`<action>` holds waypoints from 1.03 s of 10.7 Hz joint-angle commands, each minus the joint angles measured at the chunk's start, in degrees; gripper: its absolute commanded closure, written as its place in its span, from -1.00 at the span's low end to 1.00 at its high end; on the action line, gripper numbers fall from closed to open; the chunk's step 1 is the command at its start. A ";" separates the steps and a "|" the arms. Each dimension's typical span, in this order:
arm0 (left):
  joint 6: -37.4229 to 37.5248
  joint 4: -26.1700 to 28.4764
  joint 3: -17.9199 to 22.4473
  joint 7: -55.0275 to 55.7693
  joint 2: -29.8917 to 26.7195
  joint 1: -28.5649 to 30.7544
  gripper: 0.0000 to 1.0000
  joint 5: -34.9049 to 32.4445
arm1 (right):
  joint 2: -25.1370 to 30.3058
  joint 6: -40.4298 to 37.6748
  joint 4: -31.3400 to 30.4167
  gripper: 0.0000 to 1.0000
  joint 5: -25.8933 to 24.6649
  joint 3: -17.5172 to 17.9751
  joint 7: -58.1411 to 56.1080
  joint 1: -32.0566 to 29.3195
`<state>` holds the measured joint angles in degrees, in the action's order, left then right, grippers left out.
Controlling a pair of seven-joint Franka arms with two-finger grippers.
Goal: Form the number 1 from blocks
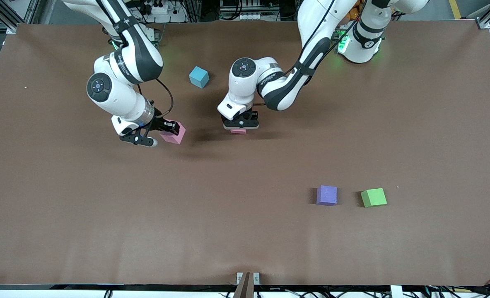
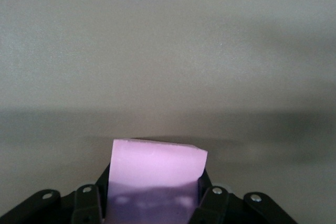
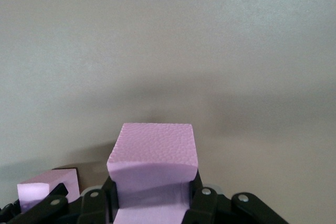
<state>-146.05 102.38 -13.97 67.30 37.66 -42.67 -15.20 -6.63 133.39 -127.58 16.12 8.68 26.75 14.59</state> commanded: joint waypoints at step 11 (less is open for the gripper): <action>4.54 0.45 -0.70 -0.41 -11.36 5.47 -1.00 0.17 | -1.80 -0.41 2.77 0.06 0.67 0.02 0.94 0.79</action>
<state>-144.07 101.12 -13.99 67.31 31.33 -40.10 -15.20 -7.13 133.35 -126.59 16.20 8.69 26.77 14.77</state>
